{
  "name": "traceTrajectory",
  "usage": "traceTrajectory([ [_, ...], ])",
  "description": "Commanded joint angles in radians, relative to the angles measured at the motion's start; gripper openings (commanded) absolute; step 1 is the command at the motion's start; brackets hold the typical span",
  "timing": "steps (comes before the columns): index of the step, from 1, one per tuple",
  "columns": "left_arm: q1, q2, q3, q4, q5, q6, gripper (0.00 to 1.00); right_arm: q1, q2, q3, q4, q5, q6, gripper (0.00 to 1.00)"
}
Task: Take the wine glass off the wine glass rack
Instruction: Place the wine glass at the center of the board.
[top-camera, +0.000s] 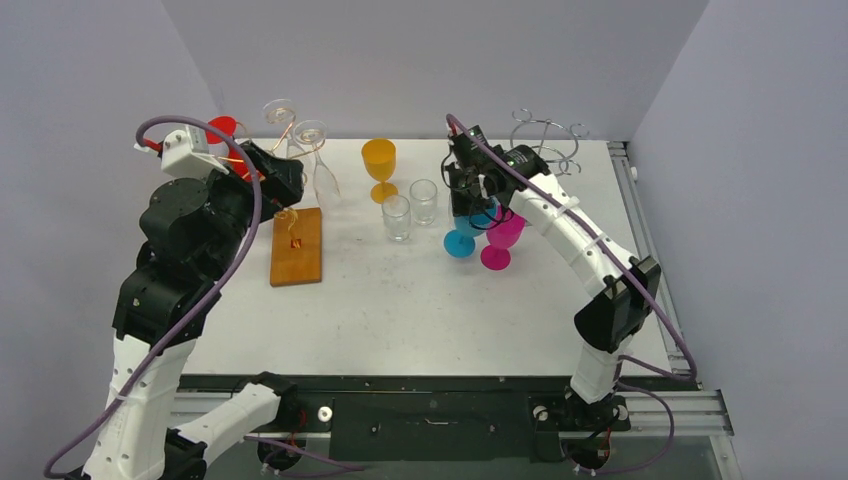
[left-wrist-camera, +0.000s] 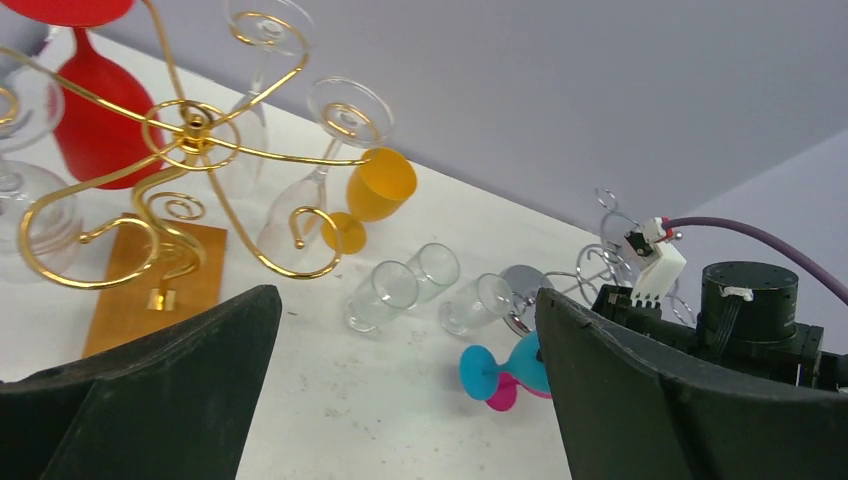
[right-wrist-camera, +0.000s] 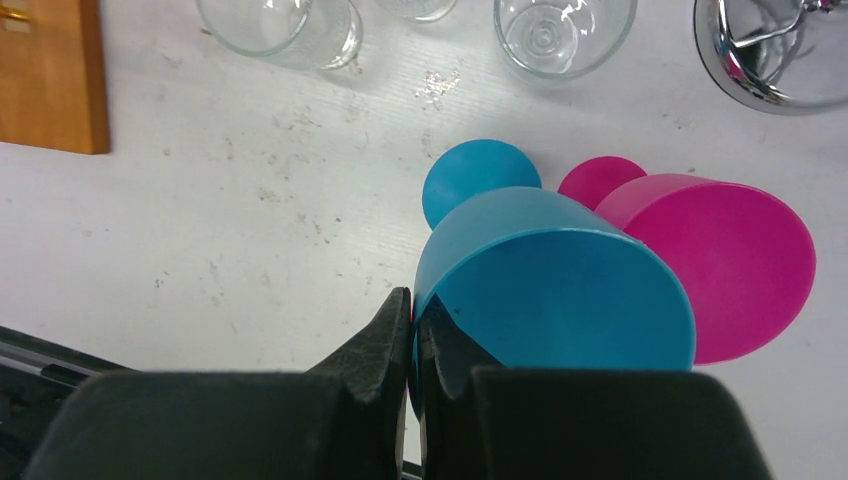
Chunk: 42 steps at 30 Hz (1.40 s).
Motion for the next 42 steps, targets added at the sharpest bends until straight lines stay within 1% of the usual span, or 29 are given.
traceTrajectory([
  [1,0.005,-0.011,0.051,-0.054,-0.141,0.07,0.96,0.009,0.046,0.077,-0.023,0.058,-0.028,0.0],
  [14,0.005,0.02,0.071,-0.067,-0.183,0.107,0.96,0.009,0.18,0.111,0.011,0.041,-0.033,0.0],
  [32,0.009,0.031,0.054,-0.068,-0.193,0.116,0.96,0.012,0.23,0.099,0.044,0.036,-0.028,0.0],
  [42,0.021,0.03,0.046,-0.071,-0.188,0.118,0.96,0.025,0.238,0.113,0.027,0.06,-0.034,0.12],
])
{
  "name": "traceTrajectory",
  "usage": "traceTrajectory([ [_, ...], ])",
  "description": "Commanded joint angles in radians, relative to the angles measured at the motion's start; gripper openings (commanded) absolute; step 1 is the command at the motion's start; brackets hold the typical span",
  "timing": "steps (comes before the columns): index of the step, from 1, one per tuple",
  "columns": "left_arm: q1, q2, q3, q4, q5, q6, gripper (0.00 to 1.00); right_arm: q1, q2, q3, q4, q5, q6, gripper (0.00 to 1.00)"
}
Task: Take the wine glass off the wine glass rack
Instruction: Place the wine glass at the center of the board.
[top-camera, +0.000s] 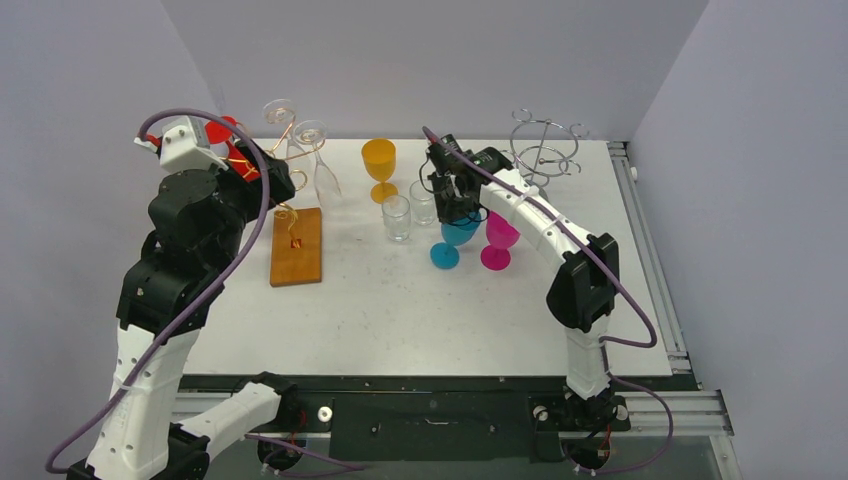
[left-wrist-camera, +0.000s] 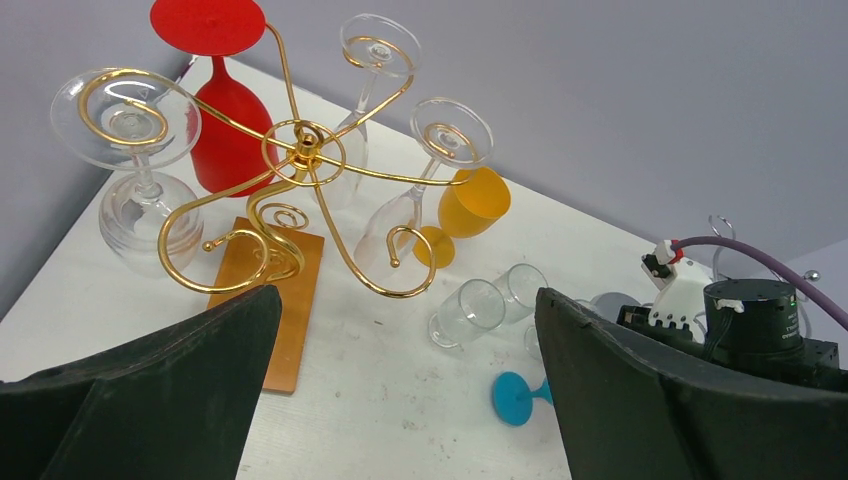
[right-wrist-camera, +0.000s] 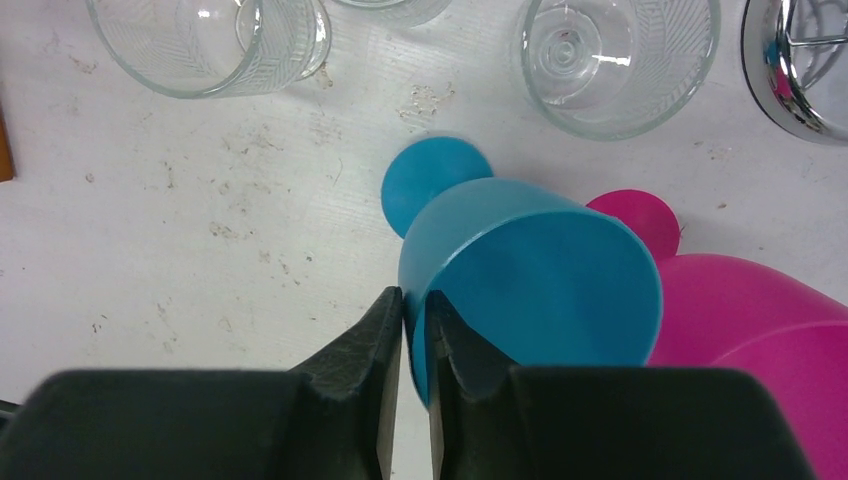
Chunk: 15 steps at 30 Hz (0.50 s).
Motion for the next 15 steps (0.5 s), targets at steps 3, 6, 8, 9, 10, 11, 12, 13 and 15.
traceTrajectory([
  [3,0.012,-0.004,0.007,0.003,-0.006,0.021,0.96,0.014,0.007,0.044,0.006,0.033,-0.011,0.15],
  [6,0.015,-0.007,0.004,0.001,-0.005,0.019,0.96,0.016,0.005,0.049,0.004,0.033,-0.012,0.18],
  [8,0.019,-0.007,0.004,-0.002,-0.006,0.019,0.96,0.017,0.0,0.052,0.002,0.031,-0.01,0.2],
  [9,0.02,-0.007,0.005,-0.006,-0.009,0.019,0.96,0.018,-0.006,0.054,0.002,0.028,-0.009,0.21],
  [10,0.023,-0.006,0.008,-0.009,-0.012,0.019,0.96,0.019,-0.009,0.058,0.002,0.026,-0.008,0.23],
  [11,0.025,-0.004,0.01,-0.015,-0.017,0.018,0.96,0.021,-0.016,0.06,0.003,0.023,-0.008,0.24],
  [12,0.028,0.0,0.018,-0.019,-0.02,0.016,0.96,0.021,-0.026,0.063,0.004,0.022,-0.006,0.26],
  [13,0.029,0.004,0.023,-0.029,-0.025,0.016,0.96,0.023,-0.031,0.065,0.005,0.02,-0.004,0.28],
  [15,0.032,0.018,0.041,-0.048,-0.03,0.009,0.96,0.026,-0.046,0.069,0.006,0.019,-0.002,0.32],
])
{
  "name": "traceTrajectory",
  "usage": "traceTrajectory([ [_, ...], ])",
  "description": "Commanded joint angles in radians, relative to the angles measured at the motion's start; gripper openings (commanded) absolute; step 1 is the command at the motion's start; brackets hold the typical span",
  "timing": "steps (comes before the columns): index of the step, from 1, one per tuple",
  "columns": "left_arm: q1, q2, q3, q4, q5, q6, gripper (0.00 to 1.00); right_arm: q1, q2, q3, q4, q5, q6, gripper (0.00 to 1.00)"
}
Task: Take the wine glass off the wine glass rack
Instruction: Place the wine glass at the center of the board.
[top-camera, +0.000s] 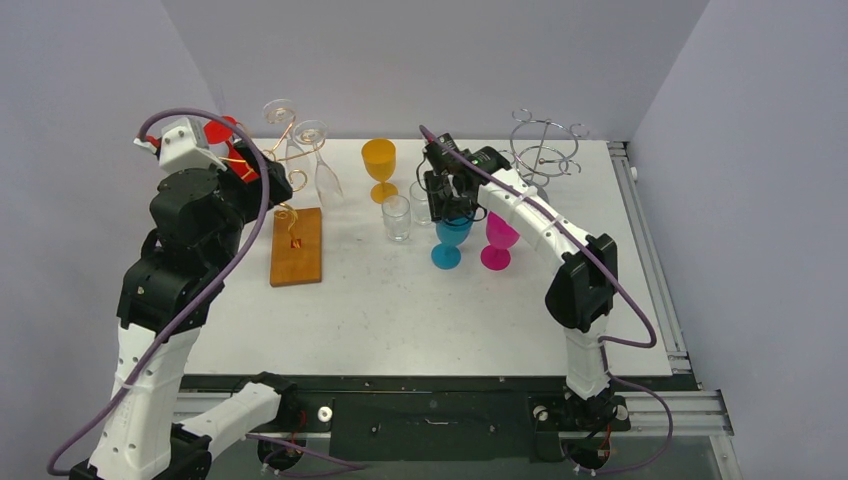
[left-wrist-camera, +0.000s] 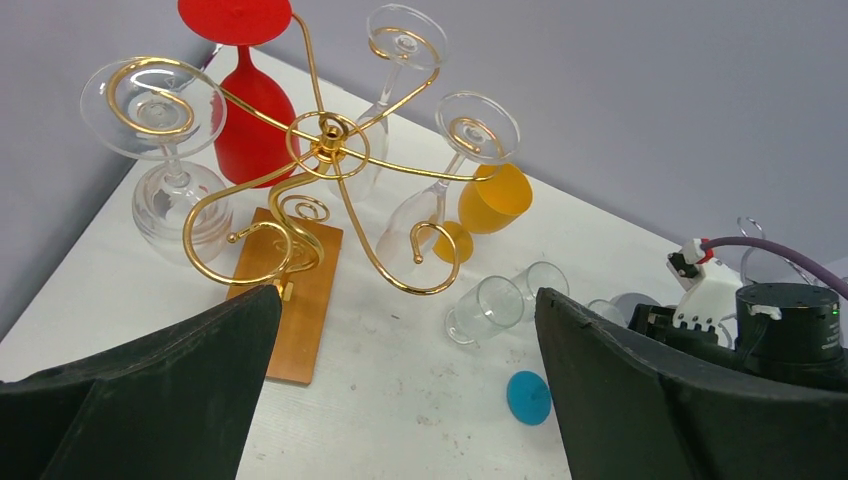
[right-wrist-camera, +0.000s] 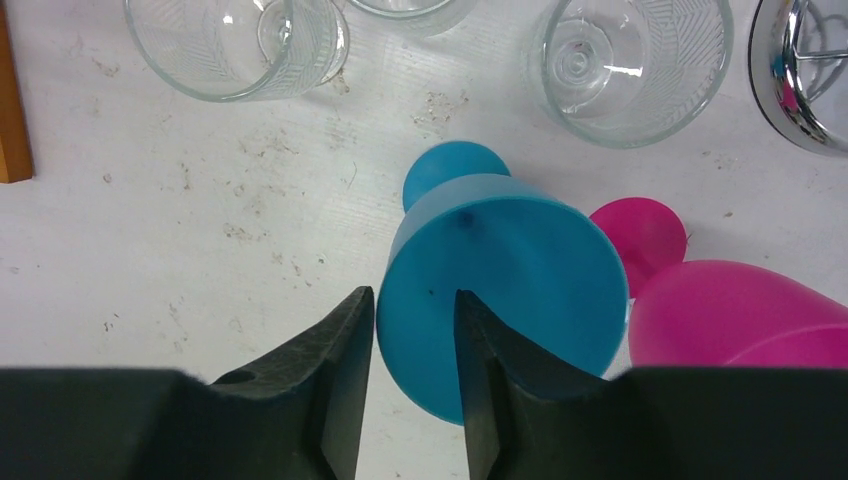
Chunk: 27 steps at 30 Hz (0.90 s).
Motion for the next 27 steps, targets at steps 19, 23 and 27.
traceTrajectory([
  [19,0.26,0.152,0.218,-0.16,0.125,-0.077,0.99,0.013,-0.206,-0.006,0.071,-0.028,0.014,0.56],
  [23,0.414,0.145,0.193,-0.15,0.235,-0.114,0.93,0.013,-0.274,-0.059,0.121,-0.054,0.04,0.58],
  [27,0.606,0.137,0.173,-0.132,0.402,-0.152,0.86,0.013,-0.371,-0.161,0.198,-0.07,0.091,0.59],
])
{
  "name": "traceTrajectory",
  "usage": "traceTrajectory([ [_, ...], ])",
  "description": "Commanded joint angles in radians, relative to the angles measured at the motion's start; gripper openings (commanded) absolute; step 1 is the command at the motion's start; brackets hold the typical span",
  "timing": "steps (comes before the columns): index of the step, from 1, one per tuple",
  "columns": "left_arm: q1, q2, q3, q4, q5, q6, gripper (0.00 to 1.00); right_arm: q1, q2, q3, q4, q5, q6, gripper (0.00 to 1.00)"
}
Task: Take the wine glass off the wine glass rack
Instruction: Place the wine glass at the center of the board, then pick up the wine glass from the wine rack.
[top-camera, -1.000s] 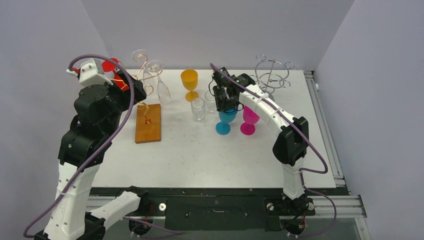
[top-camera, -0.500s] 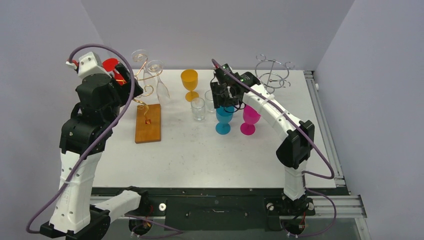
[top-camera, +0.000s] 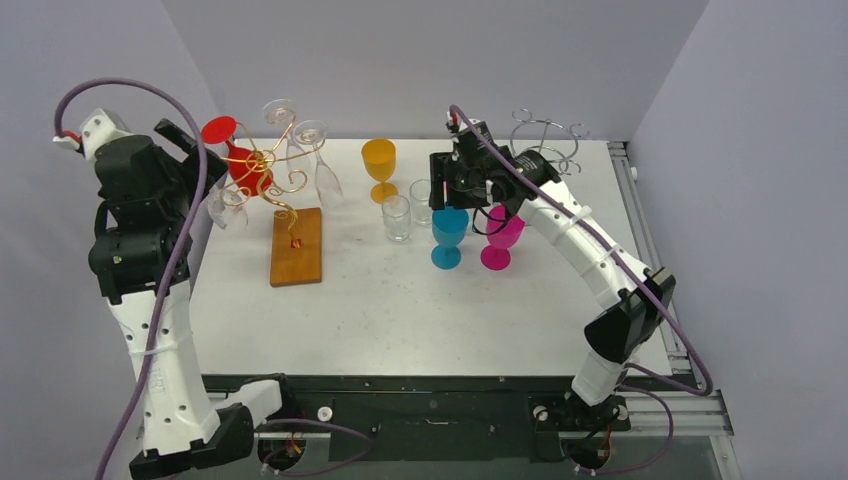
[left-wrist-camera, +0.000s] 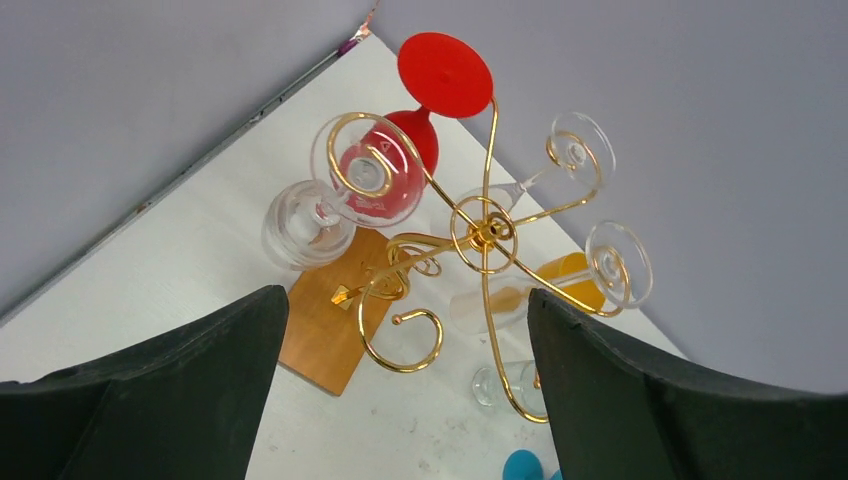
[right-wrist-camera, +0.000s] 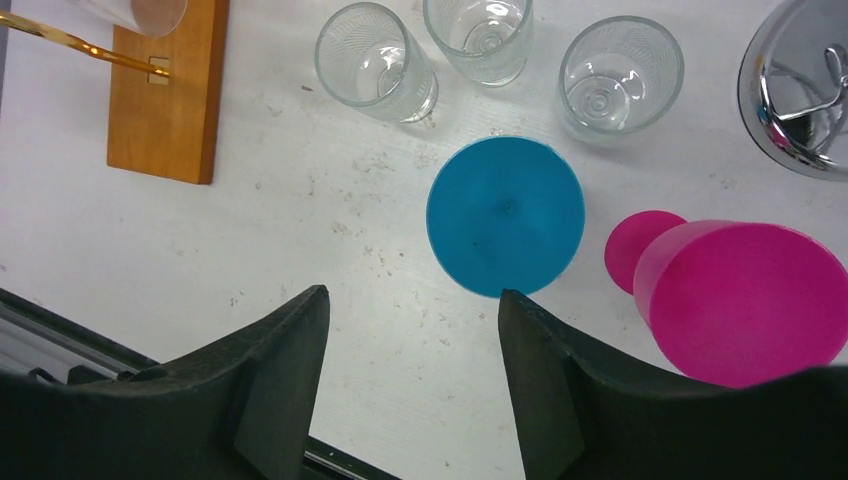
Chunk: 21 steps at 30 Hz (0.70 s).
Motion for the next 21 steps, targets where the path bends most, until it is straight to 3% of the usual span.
traceTrajectory([
  [1,0.195,-0.019,-0.015,0.038,0.243,-0.062,0.85,0.007,-0.156,-0.089,0.126,-0.026,0.073,0.6],
  [4,0.328,-0.019,-0.04,0.064,0.369,-0.095,0.77,0.003,-0.239,-0.18,0.216,-0.025,0.1,0.61],
  [13,0.485,0.022,-0.186,0.24,0.676,-0.243,0.53,-0.059,-0.468,-0.361,0.34,0.003,0.119,0.62],
  [21,0.53,0.027,-0.298,0.307,0.718,-0.274,0.48,-0.117,-0.527,-0.425,0.359,-0.012,0.109,0.63],
])
